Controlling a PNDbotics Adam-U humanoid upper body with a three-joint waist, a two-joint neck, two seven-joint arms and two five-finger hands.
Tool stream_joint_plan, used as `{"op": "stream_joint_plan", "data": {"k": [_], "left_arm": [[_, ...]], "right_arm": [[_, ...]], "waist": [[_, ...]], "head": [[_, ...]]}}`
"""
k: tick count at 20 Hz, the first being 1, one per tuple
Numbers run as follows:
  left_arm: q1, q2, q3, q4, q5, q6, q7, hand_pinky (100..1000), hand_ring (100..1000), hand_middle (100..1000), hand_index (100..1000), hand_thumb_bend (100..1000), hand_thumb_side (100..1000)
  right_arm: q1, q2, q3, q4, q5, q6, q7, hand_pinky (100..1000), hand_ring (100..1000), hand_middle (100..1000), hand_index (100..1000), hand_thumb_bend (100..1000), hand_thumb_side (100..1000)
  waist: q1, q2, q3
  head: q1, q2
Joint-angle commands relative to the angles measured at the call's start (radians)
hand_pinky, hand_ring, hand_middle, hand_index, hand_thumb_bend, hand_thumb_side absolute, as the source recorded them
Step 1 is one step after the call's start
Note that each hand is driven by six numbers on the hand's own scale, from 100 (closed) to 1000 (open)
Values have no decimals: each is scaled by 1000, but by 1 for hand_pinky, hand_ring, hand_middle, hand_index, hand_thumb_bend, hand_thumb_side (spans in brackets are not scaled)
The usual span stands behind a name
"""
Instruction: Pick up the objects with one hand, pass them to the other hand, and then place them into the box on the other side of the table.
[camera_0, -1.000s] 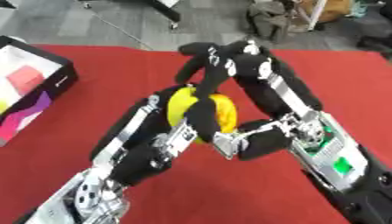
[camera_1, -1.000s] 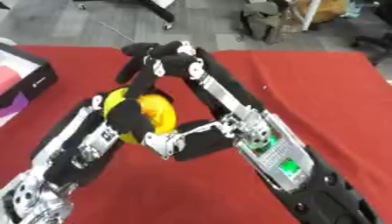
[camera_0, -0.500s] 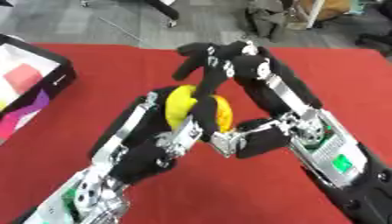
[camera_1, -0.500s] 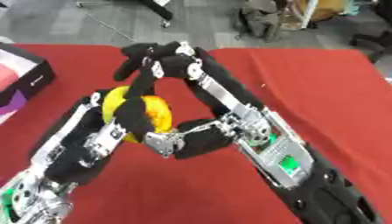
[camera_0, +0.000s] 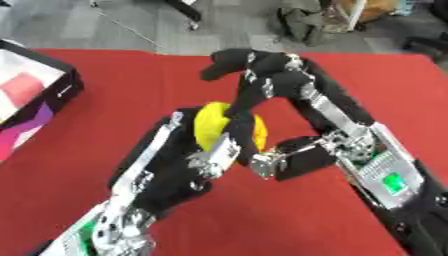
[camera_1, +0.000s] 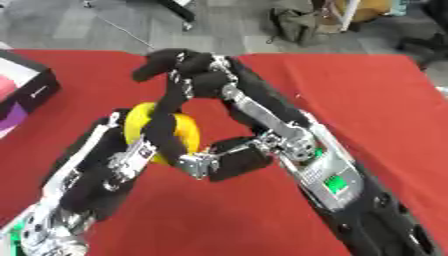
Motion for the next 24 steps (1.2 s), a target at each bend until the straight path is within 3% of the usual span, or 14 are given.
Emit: {"op": "stream_joint_plan", "data": {"k": [1, 3, 9, 13, 24], "left_arm": [[-5, 18, 41, 0, 21, -4, 35, 831, 400, 346, 328, 100, 448], [-1, 21, 42, 0, 27, -5, 43, 836, 401, 347, 329, 100, 448], [9, 26, 43, 0, 41, -9, 55, 850, 407, 349, 331, 100, 448], [13, 27, 44, 0, 48, -13, 64, 856, 408, 349, 331, 100, 450], [29, 51, 72, 0, 28, -22, 91, 855, 409, 349, 325, 100, 447]], "right_arm": [[3, -35, -13, -23, 52, -78, -28, 870, 823, 772, 967, 306, 147], [7, -39, -24, -23, 76, -103, -54, 869, 832, 793, 990, 422, 196], [19, -33, -50, -23, 97, -130, -125, 867, 836, 812, 1000, 533, 133], [25, -19, -61, -23, 89, -113, -157, 874, 837, 816, 1000, 506, 100], [36, 10, -118, -23, 100, -28, -258, 878, 831, 811, 1000, 435, 123]], "waist": [[1, -22, -3], [2, -22, -5], [4, -21, -8], [5, -21, -8], [8, -23, -10]], "head": [[4, 6], [5, 8], [7, 15], [6, 16], [25, 3]]}}
